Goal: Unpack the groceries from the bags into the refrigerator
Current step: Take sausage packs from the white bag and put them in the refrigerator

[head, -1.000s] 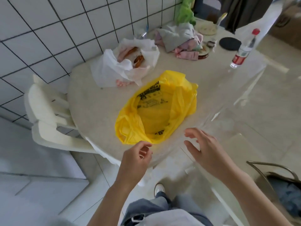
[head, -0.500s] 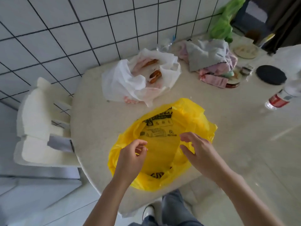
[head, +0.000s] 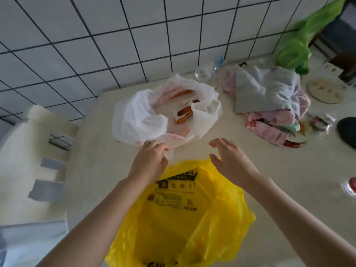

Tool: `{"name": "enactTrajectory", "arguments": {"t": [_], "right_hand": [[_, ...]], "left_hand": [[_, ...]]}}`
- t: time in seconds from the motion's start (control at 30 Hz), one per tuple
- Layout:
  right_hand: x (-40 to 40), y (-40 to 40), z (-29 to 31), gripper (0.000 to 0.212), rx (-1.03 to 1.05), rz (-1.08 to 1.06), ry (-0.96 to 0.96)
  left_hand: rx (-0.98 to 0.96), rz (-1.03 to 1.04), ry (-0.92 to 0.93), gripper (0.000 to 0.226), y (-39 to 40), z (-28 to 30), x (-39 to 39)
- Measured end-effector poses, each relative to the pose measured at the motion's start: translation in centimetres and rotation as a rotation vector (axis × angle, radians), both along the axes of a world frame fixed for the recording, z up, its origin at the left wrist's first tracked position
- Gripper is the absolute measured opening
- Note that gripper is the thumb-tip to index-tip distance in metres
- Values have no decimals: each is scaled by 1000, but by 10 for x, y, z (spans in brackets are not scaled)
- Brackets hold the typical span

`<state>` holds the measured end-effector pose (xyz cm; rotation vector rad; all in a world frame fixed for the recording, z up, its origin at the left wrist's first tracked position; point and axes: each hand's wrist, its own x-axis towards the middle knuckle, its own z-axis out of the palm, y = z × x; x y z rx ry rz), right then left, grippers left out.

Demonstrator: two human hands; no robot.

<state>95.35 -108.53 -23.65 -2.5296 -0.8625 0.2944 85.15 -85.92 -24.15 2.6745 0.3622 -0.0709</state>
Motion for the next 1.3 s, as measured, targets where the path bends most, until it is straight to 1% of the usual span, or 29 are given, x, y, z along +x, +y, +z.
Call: {"name": "enactTrajectory", "arguments": {"t": [0.07, 0.17, 0.3, 0.47, 0.57, 0.7, 0.77, 0.83, 0.9, 0.97, 1.03, 1.1, 1.2, 1.3], "right_hand": [[30, 12, -3, 35, -32, 8, -5], [70, 32, -6, 37, -47, 61, -2], [117, 65, -13, 37, -97, 146, 15], [168, 102, -40, 32, -144, 242, 18], [192, 120, -65, 40, -157, 299, -18], [218, 132, -94, 43, -260, 427, -151], [228, 134, -106, 46, -244, 423, -199], [235, 135, -115, 55, -212, 377, -173], [243, 132, -124, 55, -252, 327, -170], [251, 129, -132, 56, -264, 302, -187], [260, 128, -137, 62, -303, 310, -211], [271, 130, -139, 63, -345, 338, -253], [283, 133, -137, 61, -354, 308, -194], [292, 136, -138, 69, -356, 275, -131]], "left_hand": [[81, -25, 4, 34, 19, -2, 21], [148, -34, 6, 35, 48, -5, 54], [179, -73, 22, 34, 72, -14, 98], [196, -156, 3, 26, 83, -34, 147], [223, -206, -3, 32, 87, -48, 180], [429, -354, 37, 42, 98, -76, 227], [510, -374, 99, 50, 104, -86, 249], [538, -392, 178, 53, 110, -95, 268], [563, -386, 224, 58, 116, -102, 284], [542, -320, 218, 70, 122, -108, 295], [533, -256, 217, 77, 125, -113, 307], [516, -204, 226, 79, 128, -116, 320], [475, -150, 255, 81, 135, -118, 336], [480, -173, 281, 87, 142, -122, 348]]}}
